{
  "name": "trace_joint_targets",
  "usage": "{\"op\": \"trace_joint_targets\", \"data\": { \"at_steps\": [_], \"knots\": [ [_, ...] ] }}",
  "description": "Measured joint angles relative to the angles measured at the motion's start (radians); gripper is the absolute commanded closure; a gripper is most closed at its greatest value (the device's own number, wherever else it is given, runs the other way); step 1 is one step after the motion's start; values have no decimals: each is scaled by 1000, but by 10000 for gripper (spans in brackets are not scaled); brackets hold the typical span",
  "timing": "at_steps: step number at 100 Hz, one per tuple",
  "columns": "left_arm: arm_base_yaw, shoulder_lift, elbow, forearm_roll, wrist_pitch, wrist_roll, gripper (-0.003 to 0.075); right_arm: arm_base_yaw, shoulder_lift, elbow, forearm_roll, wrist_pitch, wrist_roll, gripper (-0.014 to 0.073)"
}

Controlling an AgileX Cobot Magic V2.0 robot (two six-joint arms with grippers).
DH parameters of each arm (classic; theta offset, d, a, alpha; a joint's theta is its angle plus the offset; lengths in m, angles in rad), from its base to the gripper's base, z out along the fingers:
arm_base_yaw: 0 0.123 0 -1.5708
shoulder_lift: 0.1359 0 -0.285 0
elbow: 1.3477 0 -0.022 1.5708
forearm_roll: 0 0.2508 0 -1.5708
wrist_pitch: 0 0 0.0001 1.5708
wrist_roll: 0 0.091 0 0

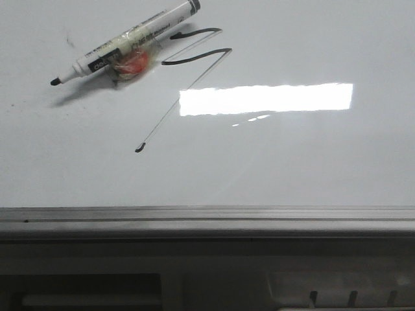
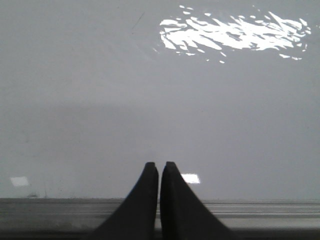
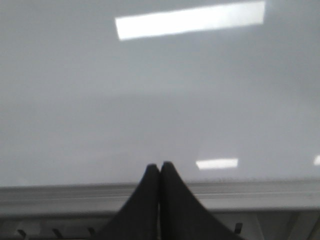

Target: Write number 3 on whiteboard

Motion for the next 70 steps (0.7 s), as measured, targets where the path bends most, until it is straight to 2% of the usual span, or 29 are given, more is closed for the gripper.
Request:
{"op": "trace_joint_targets", "data": {
  "at_steps": [70],
  "knots": [
    [0, 0, 0, 0, 0, 0, 741, -15, -5, 0, -2, 9, 3, 655]
  ]
}}
